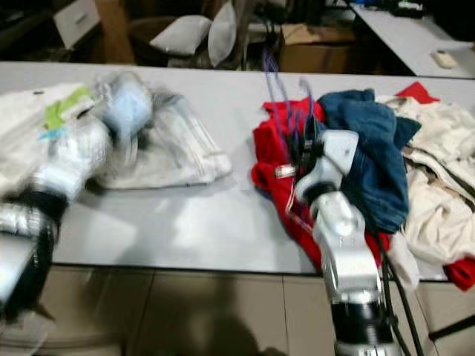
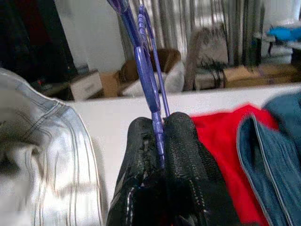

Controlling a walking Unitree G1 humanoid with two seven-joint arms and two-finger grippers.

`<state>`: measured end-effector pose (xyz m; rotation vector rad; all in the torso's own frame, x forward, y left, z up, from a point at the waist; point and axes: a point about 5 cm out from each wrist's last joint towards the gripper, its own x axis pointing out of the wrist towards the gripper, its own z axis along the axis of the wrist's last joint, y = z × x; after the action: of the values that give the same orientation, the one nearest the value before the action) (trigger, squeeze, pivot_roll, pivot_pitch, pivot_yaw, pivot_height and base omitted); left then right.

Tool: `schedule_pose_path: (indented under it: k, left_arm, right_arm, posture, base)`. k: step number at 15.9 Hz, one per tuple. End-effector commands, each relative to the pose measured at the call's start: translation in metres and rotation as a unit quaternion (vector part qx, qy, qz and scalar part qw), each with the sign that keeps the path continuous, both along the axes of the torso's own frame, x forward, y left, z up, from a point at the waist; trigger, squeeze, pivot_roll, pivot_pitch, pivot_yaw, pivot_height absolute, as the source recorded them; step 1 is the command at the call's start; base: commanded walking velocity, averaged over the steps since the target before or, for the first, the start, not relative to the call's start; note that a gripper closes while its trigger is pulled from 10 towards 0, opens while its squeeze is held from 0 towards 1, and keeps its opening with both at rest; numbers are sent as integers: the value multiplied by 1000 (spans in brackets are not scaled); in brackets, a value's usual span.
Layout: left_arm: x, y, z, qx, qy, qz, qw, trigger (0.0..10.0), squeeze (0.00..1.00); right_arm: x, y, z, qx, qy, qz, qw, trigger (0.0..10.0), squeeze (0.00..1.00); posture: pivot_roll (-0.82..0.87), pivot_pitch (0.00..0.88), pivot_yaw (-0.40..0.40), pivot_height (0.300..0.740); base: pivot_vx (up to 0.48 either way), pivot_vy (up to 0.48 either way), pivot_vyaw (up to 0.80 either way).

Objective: Hang hanger

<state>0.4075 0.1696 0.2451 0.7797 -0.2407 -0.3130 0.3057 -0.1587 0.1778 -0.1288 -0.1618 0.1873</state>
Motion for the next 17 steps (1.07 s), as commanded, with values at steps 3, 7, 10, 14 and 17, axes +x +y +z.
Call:
schedule_pose_path:
  k: [3, 7, 10, 14, 17]
  left_arm:
    - [0, 5, 108, -38, -145, -1, 989, 0, 0]
    - [-12, 27, 119, -58, -188, -25, 980, 0, 0]
    - [-37, 35, 14, 4, -15, -166, 986, 0, 0]
    - [-74, 50, -30, 33, 24, -172, 984, 0, 0]
    - [-89, 47, -31, 45, 26, -195, 979, 0, 0]
  right_arm:
    - [9, -11, 15, 9, -30, -10, 999, 10000, 0]
    - [4, -5, 26, 34, -61, 12, 997, 10000, 0]
    - [-6, 8, 21, 57, -44, 74, 995, 10000, 0]
    - [-30, 5, 14, 124, 24, 180, 976, 10000, 0]
    - [-46, -15, 8, 92, 72, 236, 965, 10000, 0]
  posture:
    - [-39, 0, -6, 740]
    - [-32, 0, -15, 740]
    - [-10, 0, -34, 740]
    - [25, 0, -61, 740]
    - [16, 0, -58, 740]
  base:
    - [0, 0, 0]
    - [0, 0, 0]
    - [0, 0, 0]
    - [0, 0, 0]
    - [0, 0, 0]
